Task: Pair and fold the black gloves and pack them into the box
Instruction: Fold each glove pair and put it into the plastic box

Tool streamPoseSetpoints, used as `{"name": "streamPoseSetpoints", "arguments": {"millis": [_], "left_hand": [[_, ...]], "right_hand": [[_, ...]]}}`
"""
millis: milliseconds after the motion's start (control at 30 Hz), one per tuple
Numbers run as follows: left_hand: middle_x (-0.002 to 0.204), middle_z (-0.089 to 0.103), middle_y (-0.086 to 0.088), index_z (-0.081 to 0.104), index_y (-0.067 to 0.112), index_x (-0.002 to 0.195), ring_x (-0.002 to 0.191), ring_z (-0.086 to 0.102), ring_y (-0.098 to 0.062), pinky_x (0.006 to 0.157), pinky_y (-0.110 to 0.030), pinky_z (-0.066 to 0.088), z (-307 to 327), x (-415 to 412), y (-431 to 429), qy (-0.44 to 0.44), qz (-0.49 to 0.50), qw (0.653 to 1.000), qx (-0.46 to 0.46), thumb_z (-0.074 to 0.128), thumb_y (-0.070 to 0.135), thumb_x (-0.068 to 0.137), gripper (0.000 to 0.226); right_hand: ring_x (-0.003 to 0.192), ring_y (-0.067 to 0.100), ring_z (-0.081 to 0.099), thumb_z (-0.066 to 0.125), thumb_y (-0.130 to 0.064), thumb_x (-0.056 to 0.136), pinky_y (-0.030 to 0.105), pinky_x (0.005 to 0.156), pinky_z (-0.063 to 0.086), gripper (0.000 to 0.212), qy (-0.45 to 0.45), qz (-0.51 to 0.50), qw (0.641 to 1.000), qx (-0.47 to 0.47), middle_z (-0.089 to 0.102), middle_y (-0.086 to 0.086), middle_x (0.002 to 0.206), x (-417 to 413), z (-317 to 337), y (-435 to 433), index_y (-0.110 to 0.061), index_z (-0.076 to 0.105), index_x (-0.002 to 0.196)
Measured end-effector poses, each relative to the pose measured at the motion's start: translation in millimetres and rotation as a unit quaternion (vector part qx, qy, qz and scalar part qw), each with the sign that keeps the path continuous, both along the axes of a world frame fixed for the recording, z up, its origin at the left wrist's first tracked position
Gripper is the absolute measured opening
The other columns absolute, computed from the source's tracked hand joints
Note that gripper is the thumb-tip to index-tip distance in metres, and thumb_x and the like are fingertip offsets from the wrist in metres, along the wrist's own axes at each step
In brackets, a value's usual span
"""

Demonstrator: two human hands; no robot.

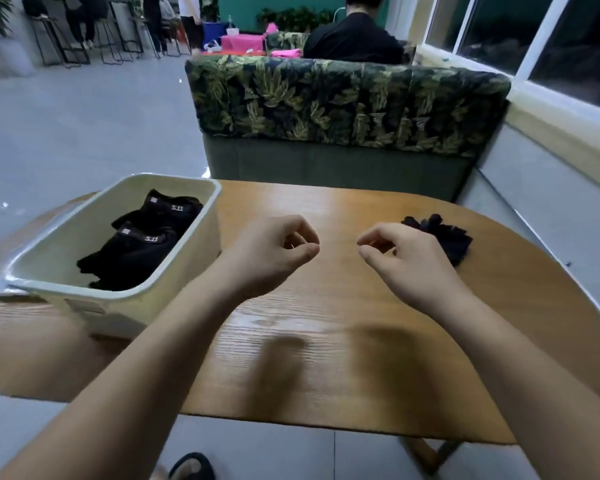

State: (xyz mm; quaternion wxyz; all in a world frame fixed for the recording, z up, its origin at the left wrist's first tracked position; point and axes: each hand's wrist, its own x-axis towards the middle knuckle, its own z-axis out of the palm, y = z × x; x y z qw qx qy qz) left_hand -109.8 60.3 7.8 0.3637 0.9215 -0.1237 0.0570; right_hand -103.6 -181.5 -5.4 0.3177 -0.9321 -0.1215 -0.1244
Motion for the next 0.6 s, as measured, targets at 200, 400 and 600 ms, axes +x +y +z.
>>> {"name": "streamPoseSetpoints", "arguments": {"millis": [200, 400, 600], "left_hand": [[0.096, 0.074, 0.013, 0.076, 0.027, 0.105, 0.092, 0.066, 0.002, 0.078, -0.016, 0.051, -40, 1, -46, 0.045, -0.010, 0.999, -0.014, 0.071, 0.033, 0.100, 0.009], [0.086, 0.073, 0.014, 0.076, 0.029, 0.099, 0.083, 0.065, 0.006, 0.067, -0.007, 0.043, -77, 3, -63, 0.065, -0.011, 0.998, -0.009, 0.074, 0.031, 0.096, 0.004], [0.087, 0.075, 0.015, 0.075, 0.031, 0.101, 0.083, 0.066, 0.007, 0.073, -0.014, 0.047, -104, -2, -71, 0.085, -0.015, 0.996, -0.013, 0.074, 0.034, 0.095, 0.007]], "right_hand": [[0.116, 0.014, 0.063, 0.068, -0.026, 0.101, 0.034, 0.102, 0.053, 0.022, 0.041, -0.053, 0.998, -0.007, 0.071, -0.005, 0.120, 5, -32, -56, -0.022, 0.075, 0.121], [0.133, 0.026, 0.053, 0.069, -0.026, 0.098, 0.044, 0.114, 0.043, 0.045, 0.058, -0.129, 0.988, -0.060, 0.062, 0.002, 0.141, 29, -66, -92, -0.023, 0.061, 0.142], [0.152, 0.025, 0.034, 0.066, -0.031, 0.099, 0.046, 0.122, 0.028, 0.064, 0.084, -0.156, 0.979, -0.098, 0.044, 0.001, 0.162, 48, -92, -103, -0.022, 0.044, 0.157]]}}
